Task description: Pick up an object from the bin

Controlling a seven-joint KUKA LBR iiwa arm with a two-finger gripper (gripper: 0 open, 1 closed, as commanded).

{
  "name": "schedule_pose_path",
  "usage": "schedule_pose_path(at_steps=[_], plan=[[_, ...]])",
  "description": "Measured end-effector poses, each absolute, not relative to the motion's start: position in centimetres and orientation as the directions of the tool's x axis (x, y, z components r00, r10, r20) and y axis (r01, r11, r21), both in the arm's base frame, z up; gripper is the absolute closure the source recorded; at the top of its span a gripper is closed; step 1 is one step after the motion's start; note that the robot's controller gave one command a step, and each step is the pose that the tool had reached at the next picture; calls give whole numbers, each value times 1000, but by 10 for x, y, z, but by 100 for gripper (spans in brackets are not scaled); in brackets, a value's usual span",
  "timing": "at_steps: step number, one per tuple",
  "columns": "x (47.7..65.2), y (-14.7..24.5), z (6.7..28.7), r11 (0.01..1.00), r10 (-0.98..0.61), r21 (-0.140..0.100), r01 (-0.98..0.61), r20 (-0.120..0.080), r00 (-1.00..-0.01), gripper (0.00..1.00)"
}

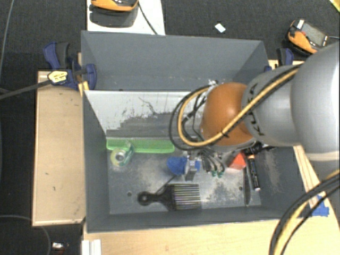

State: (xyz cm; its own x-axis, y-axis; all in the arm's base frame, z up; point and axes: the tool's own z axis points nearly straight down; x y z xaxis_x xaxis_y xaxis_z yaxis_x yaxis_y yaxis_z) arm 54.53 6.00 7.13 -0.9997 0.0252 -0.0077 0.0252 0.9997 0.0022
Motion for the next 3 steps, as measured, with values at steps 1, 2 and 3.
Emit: schedule_pose_path(at_steps=[1,2,3], plan=[[545,60,71,1000,25,2,25,-8,-1000,100],[546,60,75,1000,25,2,25,-10,-1000,100],[544,60,116,1000,25,2,25,-4,-1000,100]])
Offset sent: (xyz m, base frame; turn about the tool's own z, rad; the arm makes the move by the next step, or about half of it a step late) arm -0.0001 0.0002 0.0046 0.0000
